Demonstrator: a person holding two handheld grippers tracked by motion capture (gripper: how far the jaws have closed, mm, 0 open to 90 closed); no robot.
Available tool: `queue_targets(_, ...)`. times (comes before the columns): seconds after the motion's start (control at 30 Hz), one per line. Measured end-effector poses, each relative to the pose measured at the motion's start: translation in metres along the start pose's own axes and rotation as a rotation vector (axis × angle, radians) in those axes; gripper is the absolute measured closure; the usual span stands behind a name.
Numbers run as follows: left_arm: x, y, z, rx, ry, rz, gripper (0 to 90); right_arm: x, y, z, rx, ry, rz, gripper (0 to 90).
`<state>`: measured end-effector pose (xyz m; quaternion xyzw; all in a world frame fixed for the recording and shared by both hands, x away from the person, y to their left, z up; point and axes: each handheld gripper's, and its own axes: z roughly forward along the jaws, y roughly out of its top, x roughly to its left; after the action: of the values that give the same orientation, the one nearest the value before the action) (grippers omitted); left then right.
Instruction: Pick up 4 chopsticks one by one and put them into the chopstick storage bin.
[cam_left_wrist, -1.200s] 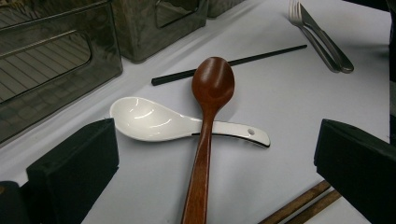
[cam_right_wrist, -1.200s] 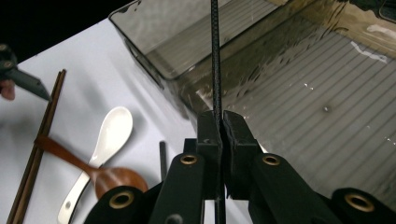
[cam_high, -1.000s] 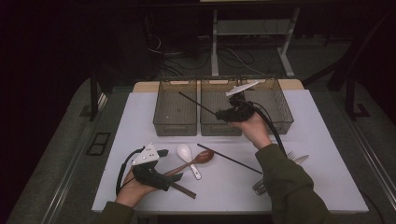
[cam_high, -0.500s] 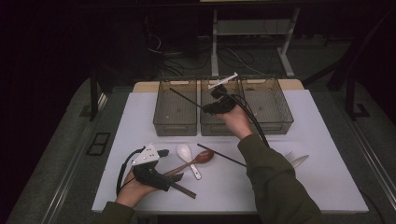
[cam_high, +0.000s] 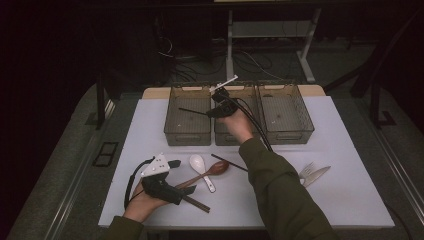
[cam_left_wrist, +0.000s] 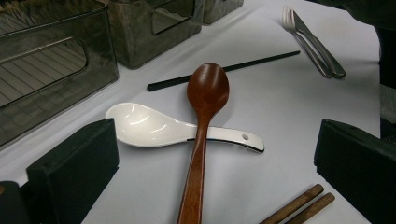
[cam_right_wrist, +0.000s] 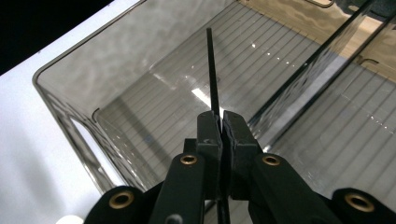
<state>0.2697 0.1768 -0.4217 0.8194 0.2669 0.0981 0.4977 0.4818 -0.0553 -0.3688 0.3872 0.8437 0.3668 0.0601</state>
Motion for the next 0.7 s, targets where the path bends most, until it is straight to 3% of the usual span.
queue_targets(0.7, 0.001, 0.000, 0.000, -0.004, -0.008, 0.001, 0.0, 0.016, 0.017, 0.028, 0.034, -0.041, -0.020, 84.9)
